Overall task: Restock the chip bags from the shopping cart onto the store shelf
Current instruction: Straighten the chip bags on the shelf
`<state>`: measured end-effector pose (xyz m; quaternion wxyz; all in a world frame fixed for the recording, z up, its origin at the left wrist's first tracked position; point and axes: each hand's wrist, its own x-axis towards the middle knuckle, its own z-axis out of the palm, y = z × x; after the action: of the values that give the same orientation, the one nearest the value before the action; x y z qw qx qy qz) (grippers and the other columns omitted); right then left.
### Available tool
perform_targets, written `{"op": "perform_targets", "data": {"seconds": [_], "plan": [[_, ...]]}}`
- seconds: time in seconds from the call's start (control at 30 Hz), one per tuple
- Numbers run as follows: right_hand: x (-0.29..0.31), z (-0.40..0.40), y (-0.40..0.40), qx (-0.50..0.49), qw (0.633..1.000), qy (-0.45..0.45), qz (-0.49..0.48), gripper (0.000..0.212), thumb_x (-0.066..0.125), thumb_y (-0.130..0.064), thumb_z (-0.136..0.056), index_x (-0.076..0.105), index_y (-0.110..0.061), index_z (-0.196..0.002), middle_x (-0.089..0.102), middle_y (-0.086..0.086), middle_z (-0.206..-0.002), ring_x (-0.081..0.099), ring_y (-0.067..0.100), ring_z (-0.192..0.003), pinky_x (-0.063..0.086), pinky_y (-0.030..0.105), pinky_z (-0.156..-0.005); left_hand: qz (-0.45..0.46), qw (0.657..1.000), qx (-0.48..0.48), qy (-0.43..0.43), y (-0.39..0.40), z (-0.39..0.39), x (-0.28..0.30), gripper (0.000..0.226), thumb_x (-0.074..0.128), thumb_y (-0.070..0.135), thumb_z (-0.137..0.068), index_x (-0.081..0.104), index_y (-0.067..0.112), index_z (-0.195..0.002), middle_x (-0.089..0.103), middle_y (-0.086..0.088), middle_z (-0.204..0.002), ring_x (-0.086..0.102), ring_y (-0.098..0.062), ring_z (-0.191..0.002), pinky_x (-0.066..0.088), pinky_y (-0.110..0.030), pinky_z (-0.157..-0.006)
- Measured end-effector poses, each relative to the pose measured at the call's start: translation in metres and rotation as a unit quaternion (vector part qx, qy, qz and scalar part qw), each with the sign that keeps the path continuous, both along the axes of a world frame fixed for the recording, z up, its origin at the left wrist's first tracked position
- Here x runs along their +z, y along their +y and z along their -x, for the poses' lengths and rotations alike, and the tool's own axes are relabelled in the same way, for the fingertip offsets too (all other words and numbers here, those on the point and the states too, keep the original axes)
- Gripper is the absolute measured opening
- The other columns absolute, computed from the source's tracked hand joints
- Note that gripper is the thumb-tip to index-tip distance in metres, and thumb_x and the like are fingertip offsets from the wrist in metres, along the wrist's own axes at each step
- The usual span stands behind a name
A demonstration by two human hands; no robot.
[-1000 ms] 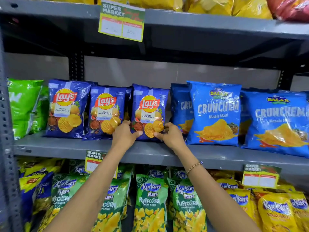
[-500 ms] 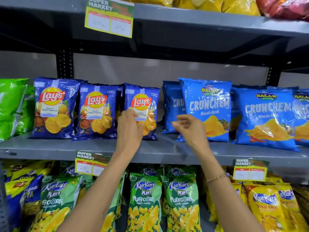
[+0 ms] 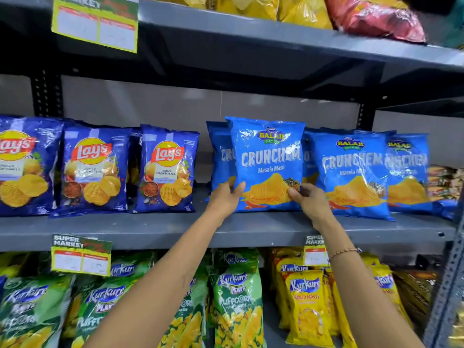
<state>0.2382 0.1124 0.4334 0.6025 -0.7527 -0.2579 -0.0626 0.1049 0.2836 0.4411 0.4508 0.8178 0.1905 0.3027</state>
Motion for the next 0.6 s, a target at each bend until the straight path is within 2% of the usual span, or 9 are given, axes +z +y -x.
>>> {"op": "perform_targets", "data": {"seconds": [0.1,0.23,0.33,0.4,0.43,0.47,0.53,0.6], "plan": [[-0.003,0.004,0.009,0.012,1.0,-0.008,-0.011,0.046,0.069,-0.03,-0.083,0.057,0.0,-0.116,0.06,0.011,-0.108,0.054,0.021,-0.102,0.044,0.035,-0.088,-0.01,0.999,0.046,-0.023,0.01,0.008,-0.003,0.051,0.048,0.048,-0.09,0.055,0.004,-0.116,0.06,-0.012,-0.112,0.052,-0.024,-0.094,0.038,-0.032,-0.076],[-0.002,0.015,0.023,0.029,0.999,-0.022,-0.016,0.056,0.07,-0.028,-0.082,0.051,0.008,-0.121,0.058,0.023,-0.126,0.056,0.03,-0.112,0.047,0.04,-0.098,0.006,0.997,0.062,-0.038,0.029,0.019,-0.005,0.049,0.049,0.048,-0.089,0.058,0.002,-0.103,0.061,-0.016,-0.102,0.057,-0.032,-0.097,0.041,-0.037,-0.074],[0.0,0.018,0.028,0.034,0.999,-0.015,-0.023,0.058,0.07,-0.028,-0.083,0.049,0.002,-0.128,0.057,0.014,-0.127,0.052,0.021,-0.113,0.042,0.031,-0.093,0.013,0.997,0.065,-0.031,0.03,0.021,-0.003,0.046,0.048,0.05,-0.09,0.056,0.004,-0.089,0.057,-0.01,-0.088,0.054,-0.027,-0.085,0.037,-0.034,-0.066],[0.0,0.017,0.028,0.03,0.999,-0.014,-0.022,0.06,0.07,-0.029,-0.082,0.048,0.001,-0.13,0.056,0.013,-0.128,0.051,0.024,-0.119,0.042,0.03,-0.092,0.011,0.997,0.069,-0.021,0.028,0.021,-0.004,0.043,0.046,0.051,-0.09,0.048,0.01,-0.075,0.048,-0.003,-0.074,0.047,-0.024,-0.076,0.032,-0.032,-0.058],[-0.001,0.017,0.027,0.032,0.999,-0.015,-0.019,0.061,0.069,-0.029,-0.083,0.047,0.001,-0.131,0.055,0.014,-0.132,0.05,0.025,-0.122,0.041,0.031,-0.093,0.013,0.998,0.066,-0.019,0.027,0.022,-0.004,0.042,0.045,0.051,-0.09,0.047,0.012,-0.076,0.046,-0.001,-0.072,0.046,-0.023,-0.076,0.031,-0.032,-0.058],[-0.001,0.017,0.026,0.036,0.999,-0.017,-0.017,0.062,0.069,-0.03,-0.083,0.046,0.0,-0.133,0.054,0.015,-0.135,0.049,0.026,-0.123,0.041,0.031,-0.094,0.019,0.998,0.058,-0.019,0.027,0.023,-0.004,0.041,0.046,0.051,-0.09,0.05,0.011,-0.083,0.049,-0.001,-0.076,0.047,-0.024,-0.08,0.034,-0.032,-0.06],[-0.002,0.019,0.023,0.043,0.999,-0.021,-0.015,0.065,0.068,-0.032,-0.083,0.044,-0.001,-0.135,0.052,0.014,-0.138,0.049,0.026,-0.126,0.042,0.034,-0.098,0.025,0.999,0.043,-0.019,0.025,0.028,-0.005,0.048,0.052,0.049,-0.088,0.051,0.008,-0.113,0.06,-0.007,-0.104,0.053,-0.026,-0.1,0.044,-0.034,-0.076],[-0.003,0.023,0.017,0.033,0.999,-0.034,-0.018,0.066,0.068,-0.034,-0.083,0.044,-0.004,-0.136,0.052,0.012,-0.139,0.05,0.026,-0.126,0.043,0.039,-0.103,-0.031,0.995,0.091,-0.036,0.019,0.034,-0.008,0.063,0.059,0.041,-0.086,0.038,0.005,-0.133,0.052,-0.012,-0.133,0.05,-0.027,-0.119,0.045,-0.04,-0.092]]}}
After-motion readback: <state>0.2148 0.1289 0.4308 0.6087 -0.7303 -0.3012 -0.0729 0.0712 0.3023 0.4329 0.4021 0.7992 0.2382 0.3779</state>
